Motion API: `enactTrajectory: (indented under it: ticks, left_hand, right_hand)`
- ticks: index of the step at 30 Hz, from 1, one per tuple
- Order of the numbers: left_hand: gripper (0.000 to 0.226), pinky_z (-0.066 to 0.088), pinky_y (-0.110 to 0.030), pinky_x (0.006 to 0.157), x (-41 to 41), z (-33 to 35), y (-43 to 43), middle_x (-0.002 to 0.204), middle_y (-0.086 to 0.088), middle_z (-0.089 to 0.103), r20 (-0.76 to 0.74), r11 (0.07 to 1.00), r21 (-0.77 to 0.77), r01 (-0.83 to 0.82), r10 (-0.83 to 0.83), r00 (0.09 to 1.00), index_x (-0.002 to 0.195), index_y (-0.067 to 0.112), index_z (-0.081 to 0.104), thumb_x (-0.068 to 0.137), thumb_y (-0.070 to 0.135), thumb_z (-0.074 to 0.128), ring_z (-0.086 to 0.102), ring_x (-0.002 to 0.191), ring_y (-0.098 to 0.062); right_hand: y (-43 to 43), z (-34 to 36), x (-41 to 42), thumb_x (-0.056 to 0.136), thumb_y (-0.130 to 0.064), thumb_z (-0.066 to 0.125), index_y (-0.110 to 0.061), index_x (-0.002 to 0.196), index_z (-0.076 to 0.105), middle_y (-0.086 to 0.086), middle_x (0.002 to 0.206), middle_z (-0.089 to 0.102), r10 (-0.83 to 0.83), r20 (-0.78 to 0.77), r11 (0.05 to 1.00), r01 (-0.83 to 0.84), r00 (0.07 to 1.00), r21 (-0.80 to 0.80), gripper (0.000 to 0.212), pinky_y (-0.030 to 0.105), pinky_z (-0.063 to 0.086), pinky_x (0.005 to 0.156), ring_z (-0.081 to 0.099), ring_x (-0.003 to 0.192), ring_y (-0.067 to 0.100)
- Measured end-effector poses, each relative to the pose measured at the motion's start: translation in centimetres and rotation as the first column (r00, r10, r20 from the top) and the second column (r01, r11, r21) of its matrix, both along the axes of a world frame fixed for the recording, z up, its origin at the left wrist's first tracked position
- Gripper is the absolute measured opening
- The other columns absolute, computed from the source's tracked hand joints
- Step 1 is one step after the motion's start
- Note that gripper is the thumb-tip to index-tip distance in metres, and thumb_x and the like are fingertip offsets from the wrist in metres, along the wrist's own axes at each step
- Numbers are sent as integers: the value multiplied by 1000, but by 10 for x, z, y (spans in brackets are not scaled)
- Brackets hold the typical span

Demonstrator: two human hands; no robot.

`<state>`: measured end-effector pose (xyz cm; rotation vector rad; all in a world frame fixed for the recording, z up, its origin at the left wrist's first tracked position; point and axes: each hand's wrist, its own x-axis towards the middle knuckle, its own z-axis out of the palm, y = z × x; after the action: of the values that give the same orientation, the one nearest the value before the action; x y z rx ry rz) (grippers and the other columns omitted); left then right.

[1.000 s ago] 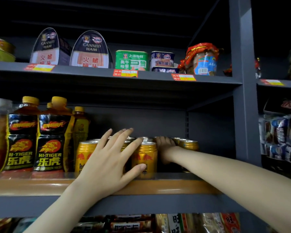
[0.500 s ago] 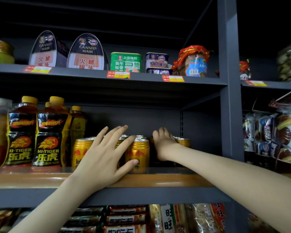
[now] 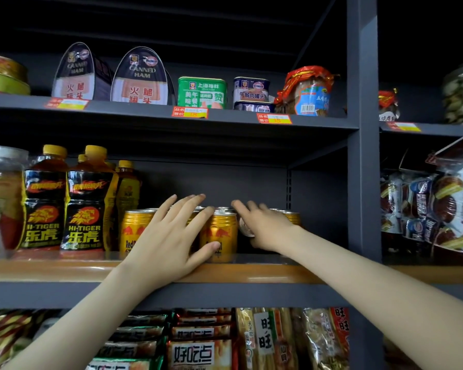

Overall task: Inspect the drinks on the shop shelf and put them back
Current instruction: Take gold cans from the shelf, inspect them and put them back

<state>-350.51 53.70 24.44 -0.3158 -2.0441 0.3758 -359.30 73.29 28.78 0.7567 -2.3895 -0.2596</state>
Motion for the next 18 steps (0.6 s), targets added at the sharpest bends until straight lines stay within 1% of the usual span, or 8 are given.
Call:
enactTrajectory:
  ticks: [5,7,9,11,13,15,17,18]
  left_hand:
    - [64,26,-44,110,0,1,-1,136,-15,54,-16,1000,-8,11,-11,1000,130,13,58,96,59,28,53,124,-30]
    - [65,25,-44,110,0,0,-1,136,-16,55,-11,1000,-3,14,-14,1000,129,14,58,96,60,26,54,124,-31]
    - [66,24,-45,110,2,0,1,136,-16,54,-13,999,26,23,-22,1000,129,15,58,97,61,23,53,125,-32]
    - [63,23,-43,112,6,-4,7,136,-15,54,-53,992,102,69,-64,997,129,15,58,96,58,26,51,127,-30]
    - [55,26,-40,112,16,-13,21,133,-10,56,-107,968,192,163,-144,984,127,14,59,94,53,36,49,125,-26]
    - [48,35,-28,105,32,-32,42,127,-1,59,-124,887,326,328,-304,945,123,16,60,92,48,42,52,120,-17]
    - [40,40,-10,92,59,-53,66,116,16,61,-98,710,533,460,-489,867,117,27,61,90,50,43,53,112,1]
    - [37,41,-6,86,70,-66,76,111,23,62,-92,594,644,482,-566,820,112,33,60,88,54,44,55,108,6]
  right_hand:
    - [16,6,11,80,-3,68,-13,144,27,10,141,35,71,-317,994,-41,946,101,76,36,42,95,38,129,31]
    - [23,9,19,65,-1,79,-10,135,43,13,134,47,110,-435,992,-69,894,110,79,36,43,99,46,124,33]
    - [31,9,26,48,1,85,-7,121,57,16,120,59,157,-530,987,-154,833,50,79,39,48,96,56,115,35]
    - [38,3,36,53,2,85,-5,121,57,19,120,60,198,-596,970,-244,778,4,74,40,47,99,56,116,37]
    - [47,-10,49,62,1,83,-5,128,48,22,125,57,220,-661,950,-311,718,-22,74,41,43,102,53,120,38]
    - [55,-28,62,69,-3,80,-6,130,41,21,130,50,239,-711,916,-397,661,-62,72,40,39,104,47,125,37]
    - [61,-51,79,75,-10,73,-8,131,38,17,133,38,267,-726,868,-486,634,-105,66,42,39,105,40,128,34]
    - [63,-66,88,77,-13,70,-9,132,38,16,133,35,289,-713,835,-532,639,-138,64,42,40,105,37,130,33]
